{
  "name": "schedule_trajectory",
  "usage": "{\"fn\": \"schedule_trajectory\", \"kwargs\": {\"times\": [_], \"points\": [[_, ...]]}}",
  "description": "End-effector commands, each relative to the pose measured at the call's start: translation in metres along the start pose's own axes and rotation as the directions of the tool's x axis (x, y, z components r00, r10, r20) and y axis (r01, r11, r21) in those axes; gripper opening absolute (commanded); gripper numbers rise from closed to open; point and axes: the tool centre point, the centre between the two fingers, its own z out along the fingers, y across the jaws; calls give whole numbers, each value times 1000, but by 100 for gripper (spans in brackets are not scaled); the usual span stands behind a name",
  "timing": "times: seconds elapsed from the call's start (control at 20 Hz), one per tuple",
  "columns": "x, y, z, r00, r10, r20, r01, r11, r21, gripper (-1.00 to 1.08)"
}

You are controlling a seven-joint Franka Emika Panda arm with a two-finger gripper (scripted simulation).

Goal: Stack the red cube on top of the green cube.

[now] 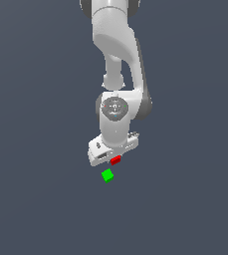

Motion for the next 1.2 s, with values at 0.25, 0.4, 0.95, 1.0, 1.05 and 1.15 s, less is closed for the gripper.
{"fn": "schedule_trajectory", "kwargs": {"times": [0.25,0.4,0.95,1.0,1.05,1.15], "points": [[19,28,21,1000,0,0,0,1000,0,-100],[24,37,28,1000,0,0,0,1000,0,-100],[34,49,37,1000,0,0,0,1000,0,-100],[34,49,37,1000,0,0,0,1000,0,-100],[34,49,37,1000,0,0,0,1000,0,100],[34,49,37,1000,0,0,0,1000,0,100]]}}
